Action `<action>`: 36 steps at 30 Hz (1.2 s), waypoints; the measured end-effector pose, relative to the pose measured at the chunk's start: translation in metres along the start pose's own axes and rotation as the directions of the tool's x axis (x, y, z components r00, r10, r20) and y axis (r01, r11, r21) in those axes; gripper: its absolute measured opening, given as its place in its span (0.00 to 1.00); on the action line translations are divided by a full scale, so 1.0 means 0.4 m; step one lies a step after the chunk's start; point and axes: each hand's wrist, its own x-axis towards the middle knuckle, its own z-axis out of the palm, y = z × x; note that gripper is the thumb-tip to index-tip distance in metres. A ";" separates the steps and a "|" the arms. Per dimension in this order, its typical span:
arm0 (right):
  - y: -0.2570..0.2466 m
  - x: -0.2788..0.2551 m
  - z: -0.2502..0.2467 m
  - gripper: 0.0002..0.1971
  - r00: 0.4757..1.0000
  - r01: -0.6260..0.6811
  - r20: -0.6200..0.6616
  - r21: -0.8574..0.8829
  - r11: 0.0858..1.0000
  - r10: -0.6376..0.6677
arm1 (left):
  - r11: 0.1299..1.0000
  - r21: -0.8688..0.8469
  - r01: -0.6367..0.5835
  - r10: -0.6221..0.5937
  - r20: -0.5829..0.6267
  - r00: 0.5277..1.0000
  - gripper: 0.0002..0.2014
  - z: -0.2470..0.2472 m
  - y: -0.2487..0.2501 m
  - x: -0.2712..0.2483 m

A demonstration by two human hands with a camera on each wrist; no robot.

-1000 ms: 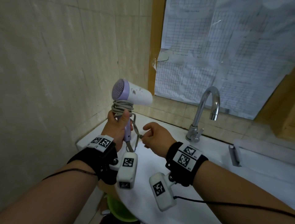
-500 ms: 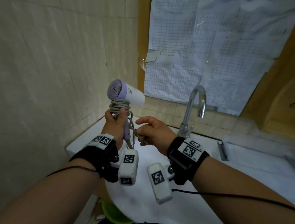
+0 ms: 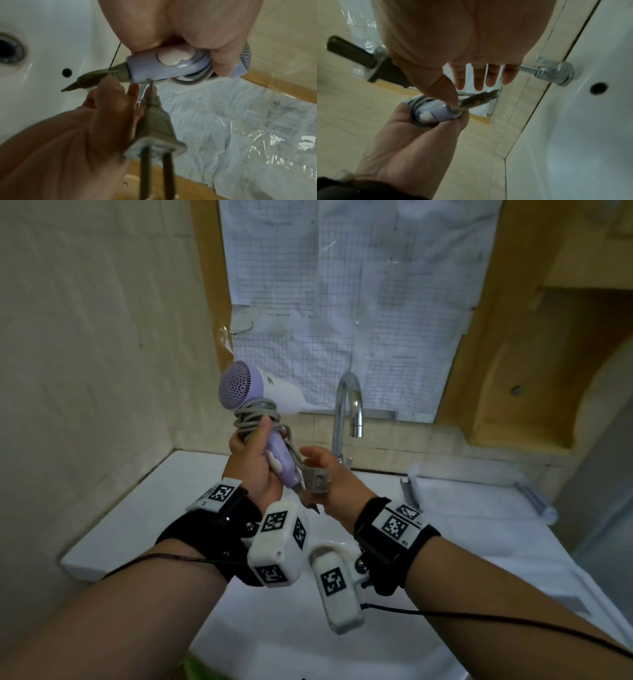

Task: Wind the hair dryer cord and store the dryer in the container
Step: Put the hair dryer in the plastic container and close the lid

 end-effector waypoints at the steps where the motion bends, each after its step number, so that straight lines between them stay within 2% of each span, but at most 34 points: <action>1: 0.002 -0.009 -0.016 0.36 1.000 0.018 0.025 -0.012 1.000 -0.018 | 0.999 -0.018 0.039 -0.038 0.040 0.998 0.29 0.018 -0.008 -0.004; 2: 0.000 -0.016 -0.027 0.35 0.999 0.036 0.041 -0.020 0.999 -0.035 | 0.997 -0.042 0.068 -0.065 0.067 0.996 0.28 0.029 -0.020 -0.001; 4: -0.003 -0.037 -0.051 0.27 0.998 0.066 0.021 -0.003 0.998 -0.066 | 0.988 -0.076 0.134 -0.126 0.109 0.986 0.35 0.055 -0.040 -0.012; 7: 0.006 -0.059 -0.084 0.21 0.988 0.104 -0.103 -0.089 0.991 -0.113 | 0.988 -0.087 0.130 -0.120 0.114 0.986 0.27 0.094 -0.070 -0.033; 10: 0.013 -0.079 -0.132 0.26 0.970 0.099 -0.210 -0.123 0.987 -0.124 | 0.990 -0.071 0.123 -0.108 0.191 0.976 0.39 0.130 -0.090 -0.041; 11: 0.014 -0.085 -0.152 0.27 0.966 0.102 -0.227 -0.116 0.988 -0.126 | 0.991 -0.045 0.123 -0.109 0.236 0.966 0.39 0.140 -0.092 -0.046; 14: 0.005 -0.107 -0.217 0.28 0.961 0.124 -0.230 -0.150 0.981 -0.156 | 0.994 0.017 0.110 -0.108 0.366 0.924 0.31 0.169 -0.096 -0.059; 18: 0.007 -0.132 -0.289 0.28 0.945 0.144 -0.270 -0.158 0.977 -0.183 | 0.990 0.103 0.093 -0.128 0.433 0.892 0.33 0.217 -0.104 -0.076; 20: 0.014 -0.146 -0.321 0.27 0.933 0.137 -0.310 -0.161 0.977 -0.181 | 0.981 0.175 0.084 -0.156 0.457 0.876 0.30 0.244 -0.111 -0.083; 22: 0.028 -0.160 -0.355 0.27 0.917 0.110 -0.358 -0.194 0.975 -0.175 | 0.963 0.259 0.076 -0.199 0.489 0.849 0.18 0.271 -0.122 -0.089; 24: 0.050 -0.175 -0.388 0.27 0.902 0.071 -0.396 -0.253 0.965 -0.170 | 0.947 0.311 0.088 -0.237 0.485 0.842 0.05 0.299 -0.144 -0.095; 25: 0.061 -0.182 -0.401 0.27 0.897 0.049 -0.410 -0.280 0.959 -0.166 | 0.938 0.333 0.099 -0.257 0.474 0.842 0.02 0.309 -0.156 -0.097; 28: 0.095 -0.213 -0.443 0.27 0.876 -0.034 -0.466 -0.316 0.948 -0.124 | 0.910 0.397 0.118 -0.307 0.455 0.836 0.03 0.340 -0.202 -0.107; 32: 0.139 -0.249 -0.499 0.26 0.845 -0.185 -0.535 -0.292 0.938 0.001 | 0.868 0.480 0.128 -0.367 0.447 0.816 0.01 0.371 -0.251 -0.117; 36: 0.169 -0.283 -0.565 0.21 0.824 -0.332 -0.560 -0.348 0.877 0.089 | 0.843 0.517 0.149 -0.399 0.413 0.819 0.01 0.408 -0.296 -0.128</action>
